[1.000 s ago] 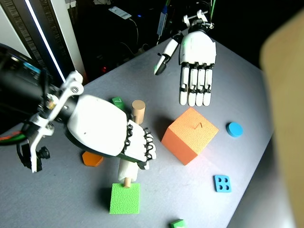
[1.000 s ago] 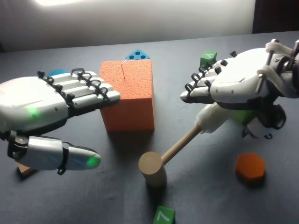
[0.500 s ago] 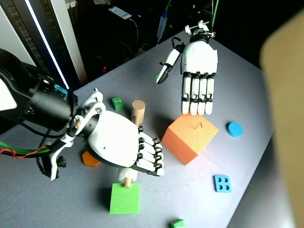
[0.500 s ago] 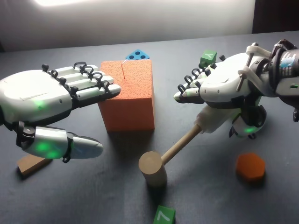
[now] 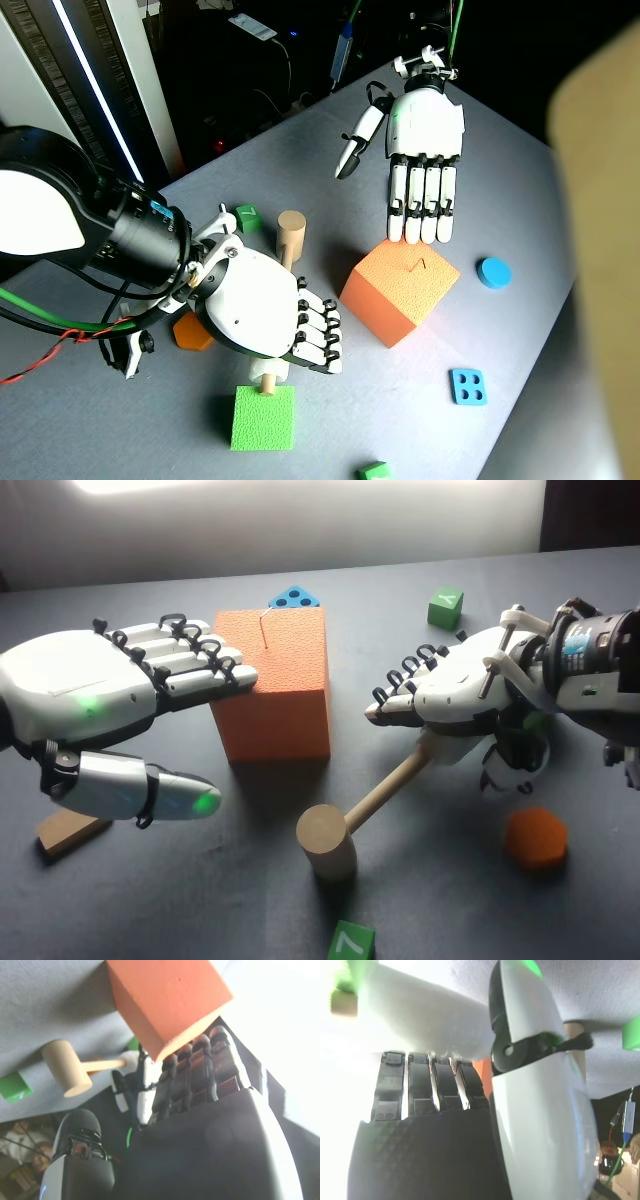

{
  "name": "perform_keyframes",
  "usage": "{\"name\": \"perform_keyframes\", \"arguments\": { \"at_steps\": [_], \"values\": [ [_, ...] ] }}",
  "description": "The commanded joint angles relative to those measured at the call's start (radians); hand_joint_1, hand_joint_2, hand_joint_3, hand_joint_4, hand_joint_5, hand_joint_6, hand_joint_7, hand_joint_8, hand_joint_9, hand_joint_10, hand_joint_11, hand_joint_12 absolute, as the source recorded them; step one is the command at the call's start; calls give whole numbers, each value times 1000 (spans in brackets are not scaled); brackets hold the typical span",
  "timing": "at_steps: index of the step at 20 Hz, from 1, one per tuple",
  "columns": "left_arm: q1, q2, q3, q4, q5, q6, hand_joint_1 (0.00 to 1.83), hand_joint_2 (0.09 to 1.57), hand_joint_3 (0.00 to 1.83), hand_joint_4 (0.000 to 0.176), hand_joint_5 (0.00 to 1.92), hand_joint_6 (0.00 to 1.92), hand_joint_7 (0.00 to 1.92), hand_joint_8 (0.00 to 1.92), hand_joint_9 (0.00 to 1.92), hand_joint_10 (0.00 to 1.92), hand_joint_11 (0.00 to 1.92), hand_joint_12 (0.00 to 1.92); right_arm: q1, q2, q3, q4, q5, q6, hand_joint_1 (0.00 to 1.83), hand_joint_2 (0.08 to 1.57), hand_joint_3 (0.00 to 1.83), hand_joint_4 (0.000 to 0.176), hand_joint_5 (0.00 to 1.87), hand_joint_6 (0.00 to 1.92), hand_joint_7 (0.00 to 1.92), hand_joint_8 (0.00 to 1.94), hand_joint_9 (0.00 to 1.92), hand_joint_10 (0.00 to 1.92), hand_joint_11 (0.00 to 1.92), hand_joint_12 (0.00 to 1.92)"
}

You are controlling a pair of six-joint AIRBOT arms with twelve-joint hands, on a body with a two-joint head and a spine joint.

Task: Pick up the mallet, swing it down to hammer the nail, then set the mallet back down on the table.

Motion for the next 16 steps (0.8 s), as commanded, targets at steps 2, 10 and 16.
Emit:
{"name": "perform_keyframes", "arguments": {
  "at_steps": [2, 10, 16],
  "values": [
    [-5, -4, 7, -31, -99, 3, 0, 1170, 0, 0, 37, 0, 34, 3, 28, 4, 10, 6, -6, -9, 24, -21, 70, 16, 1298, 997, 6, 0, 0, 0, 0, 0, 0, 0, 32, 38],
    [0, -15, 13, -31, -99, -2, 0, 1173, 1, 0, 30, 1, 15, 0, 5, 0, 2, 1, -16, -46, 65, -21, 91, 26, 1342, 1008, 1, 0, 24, 7, 1, 0, 0, 0, 0, 239],
    [5, -17, 9, -40, -104, -2, 0, 1165, 0, 0, 39, 5, 31, 9, 23, 9, 8, 3, -25, -72, 92, -18, 78, 45, 1344, 1016, 0, 0, 221, 24, 200, 19, 166, 28, 0, 680]
  ]
}}
